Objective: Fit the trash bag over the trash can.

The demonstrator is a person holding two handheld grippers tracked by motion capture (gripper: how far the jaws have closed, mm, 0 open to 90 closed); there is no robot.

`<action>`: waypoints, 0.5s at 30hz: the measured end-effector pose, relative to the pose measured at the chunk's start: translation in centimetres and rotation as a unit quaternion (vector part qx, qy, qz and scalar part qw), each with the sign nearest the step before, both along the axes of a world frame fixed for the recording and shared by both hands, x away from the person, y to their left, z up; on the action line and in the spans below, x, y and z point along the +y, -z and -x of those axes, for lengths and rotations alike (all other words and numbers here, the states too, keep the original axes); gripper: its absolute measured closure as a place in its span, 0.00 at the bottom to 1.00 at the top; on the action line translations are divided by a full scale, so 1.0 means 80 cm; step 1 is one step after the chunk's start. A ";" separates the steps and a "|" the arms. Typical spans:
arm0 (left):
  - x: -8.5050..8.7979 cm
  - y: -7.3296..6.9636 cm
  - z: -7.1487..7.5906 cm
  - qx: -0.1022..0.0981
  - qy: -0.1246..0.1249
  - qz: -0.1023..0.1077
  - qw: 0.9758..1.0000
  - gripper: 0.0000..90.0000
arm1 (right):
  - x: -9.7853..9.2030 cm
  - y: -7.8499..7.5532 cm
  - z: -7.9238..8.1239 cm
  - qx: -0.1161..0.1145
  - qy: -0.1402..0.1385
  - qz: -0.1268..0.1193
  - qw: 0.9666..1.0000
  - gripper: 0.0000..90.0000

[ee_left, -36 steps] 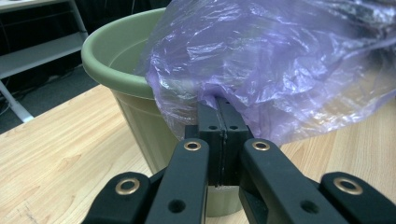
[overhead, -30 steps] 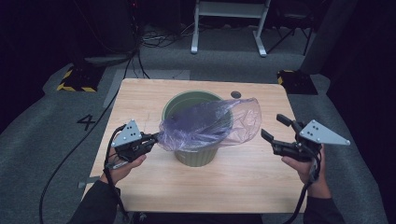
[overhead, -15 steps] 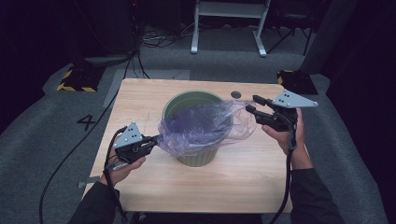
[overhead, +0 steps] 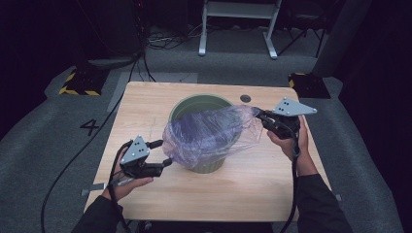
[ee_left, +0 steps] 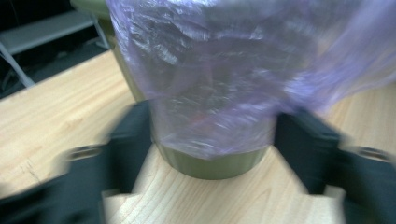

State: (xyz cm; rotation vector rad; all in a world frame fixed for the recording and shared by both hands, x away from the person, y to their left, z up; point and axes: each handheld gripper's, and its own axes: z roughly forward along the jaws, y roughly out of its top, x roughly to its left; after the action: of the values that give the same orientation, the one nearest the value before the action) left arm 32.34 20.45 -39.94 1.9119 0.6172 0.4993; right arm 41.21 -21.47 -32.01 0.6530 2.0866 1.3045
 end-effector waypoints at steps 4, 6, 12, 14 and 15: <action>0.007 -0.014 0.023 -0.024 0.016 0.013 0.999 0.17 | -0.001 0.000 0.004 -0.002 0.000 0.000 1.000 1.00; 0.010 -0.021 0.034 -0.034 0.028 0.018 0.999 0.17 | -0.002 0.000 0.004 -0.001 0.003 0.000 1.000 1.00; 0.018 -0.043 0.050 -0.059 0.028 0.016 0.998 0.17 | -0.007 -0.003 0.005 -0.002 0.010 -0.009 1.000 1.00; 0.024 -0.052 0.051 -0.061 0.031 0.024 0.997 0.17 | -0.008 -0.003 0.004 0.000 0.011 -0.009 1.000 1.00; 0.028 -0.056 0.053 -0.065 0.033 0.029 0.997 0.17 | -0.008 -0.003 0.004 -0.001 0.011 -0.009 1.000 1.00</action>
State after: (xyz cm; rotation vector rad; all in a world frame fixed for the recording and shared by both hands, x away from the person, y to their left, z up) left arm 28.13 22.65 -35.45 1.8228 0.4786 0.5524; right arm 40.93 -22.07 -31.79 0.6812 2.0630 1.3114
